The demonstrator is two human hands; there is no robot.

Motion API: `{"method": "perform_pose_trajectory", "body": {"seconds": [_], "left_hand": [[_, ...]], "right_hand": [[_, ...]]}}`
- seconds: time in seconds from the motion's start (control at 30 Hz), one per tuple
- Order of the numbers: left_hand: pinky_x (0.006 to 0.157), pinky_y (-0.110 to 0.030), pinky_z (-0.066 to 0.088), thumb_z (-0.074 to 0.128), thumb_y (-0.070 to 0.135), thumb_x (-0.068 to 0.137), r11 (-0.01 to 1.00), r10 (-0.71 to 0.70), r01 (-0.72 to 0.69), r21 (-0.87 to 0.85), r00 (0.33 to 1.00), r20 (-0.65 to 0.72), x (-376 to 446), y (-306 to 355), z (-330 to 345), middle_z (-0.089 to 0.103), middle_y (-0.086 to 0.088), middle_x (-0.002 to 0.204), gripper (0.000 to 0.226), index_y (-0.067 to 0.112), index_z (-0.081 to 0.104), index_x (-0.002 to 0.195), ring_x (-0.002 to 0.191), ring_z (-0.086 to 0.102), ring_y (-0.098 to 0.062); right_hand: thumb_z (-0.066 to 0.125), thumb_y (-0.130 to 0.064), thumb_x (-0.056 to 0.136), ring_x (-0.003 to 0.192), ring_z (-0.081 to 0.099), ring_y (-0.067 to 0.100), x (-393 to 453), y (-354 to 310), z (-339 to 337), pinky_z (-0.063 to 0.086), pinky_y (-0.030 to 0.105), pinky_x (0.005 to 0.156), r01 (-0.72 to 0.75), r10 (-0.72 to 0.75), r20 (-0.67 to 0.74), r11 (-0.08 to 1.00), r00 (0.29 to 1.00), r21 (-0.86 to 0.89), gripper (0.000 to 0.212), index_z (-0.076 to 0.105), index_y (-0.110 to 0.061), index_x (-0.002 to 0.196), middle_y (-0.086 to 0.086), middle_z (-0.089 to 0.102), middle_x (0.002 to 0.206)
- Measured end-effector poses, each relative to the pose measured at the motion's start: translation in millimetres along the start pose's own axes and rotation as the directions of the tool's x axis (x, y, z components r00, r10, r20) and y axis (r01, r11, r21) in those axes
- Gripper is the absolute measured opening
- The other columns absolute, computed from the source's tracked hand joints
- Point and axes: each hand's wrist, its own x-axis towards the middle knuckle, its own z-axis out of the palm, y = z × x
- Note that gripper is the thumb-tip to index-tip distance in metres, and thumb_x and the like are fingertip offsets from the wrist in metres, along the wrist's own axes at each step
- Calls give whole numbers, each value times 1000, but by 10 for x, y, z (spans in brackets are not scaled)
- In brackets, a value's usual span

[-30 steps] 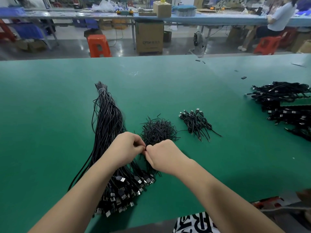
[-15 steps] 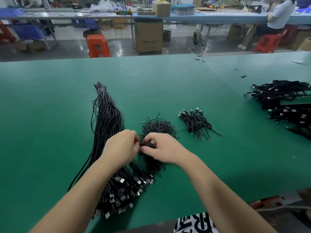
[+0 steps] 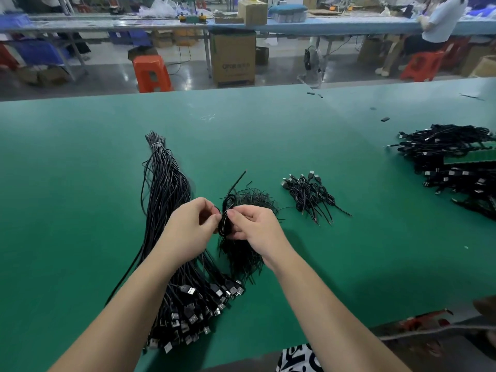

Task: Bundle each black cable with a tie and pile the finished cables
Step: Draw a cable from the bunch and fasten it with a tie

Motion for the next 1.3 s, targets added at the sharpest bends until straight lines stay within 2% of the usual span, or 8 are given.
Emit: {"method": "perform_pose_trajectory", "body": {"seconds": [0.13,0.3,0.53,0.7,0.83,0.97,1.17,1.3], "left_hand": [[74,-35,51,60,15,97,942,272,-262,211,962,-21,-64,-12,21,63,7,91,1,16,61,96,83,60,-16],[63,-41,54,68,4,91,808,513,-476,348,858,-17,-128,-60,32,63,-1,90,6,7,65,94,81,62,-23],[58,-9,38,62,9,96,979,191,-197,-50,975,-111,-85,-138,23,57,13,70,21,27,58,85,64,53,5],[55,-8,37,63,8,95,983,164,-174,-59,975,-152,-119,-101,74,58,16,63,24,26,55,82,61,53,5],[64,-23,44,67,0,88,912,379,-323,254,900,-214,-156,-51,129,58,9,81,17,15,60,89,73,60,-14],[71,-28,41,76,-17,68,718,625,-509,474,772,-117,-162,-116,170,62,-7,81,29,3,63,85,72,62,-29],[60,-13,38,61,6,95,971,240,-233,59,946,-218,-150,-99,123,58,12,77,15,19,58,88,69,53,-2],[53,-10,37,62,10,96,989,107,-124,-85,978,-179,-98,-99,72,53,10,62,23,26,56,81,57,50,3]], "right_hand": [[65,-18,98,57,61,10,1,-47,5,59,31,63,-89,89,10,995,996,41,10,70,-11,103,-2,69,71],[65,-15,98,51,55,18,-1,-71,-39,52,32,51,-190,181,81,975,980,116,8,62,-11,104,9,66,69],[60,6,95,84,73,23,-41,-69,-109,60,32,81,-105,38,274,967,961,233,24,72,-7,111,13,75,93],[74,-21,92,66,61,13,-8,-41,-41,57,32,74,-2,1,55,1000,998,10,4,76,-18,94,-1,70,81],[65,-35,98,47,47,15,-17,-44,-7,45,24,48,-51,52,49,998,997,-25,30,71,-12,80,3,55,57],[70,-32,93,44,41,16,-5,-53,-35,36,26,42,-99,100,28,995,995,-23,23,65,-12,104,2,63,61],[61,-2,98,71,66,17,-47,-82,-73,58,28,64,-49,16,236,990,972,136,18,70,-9,112,9,73,89],[73,-7,90,64,59,10,-59,-110,-54,49,24,60,85,-74,182,995,981,-55,24,76,-29,100,-10,67,77]]}}
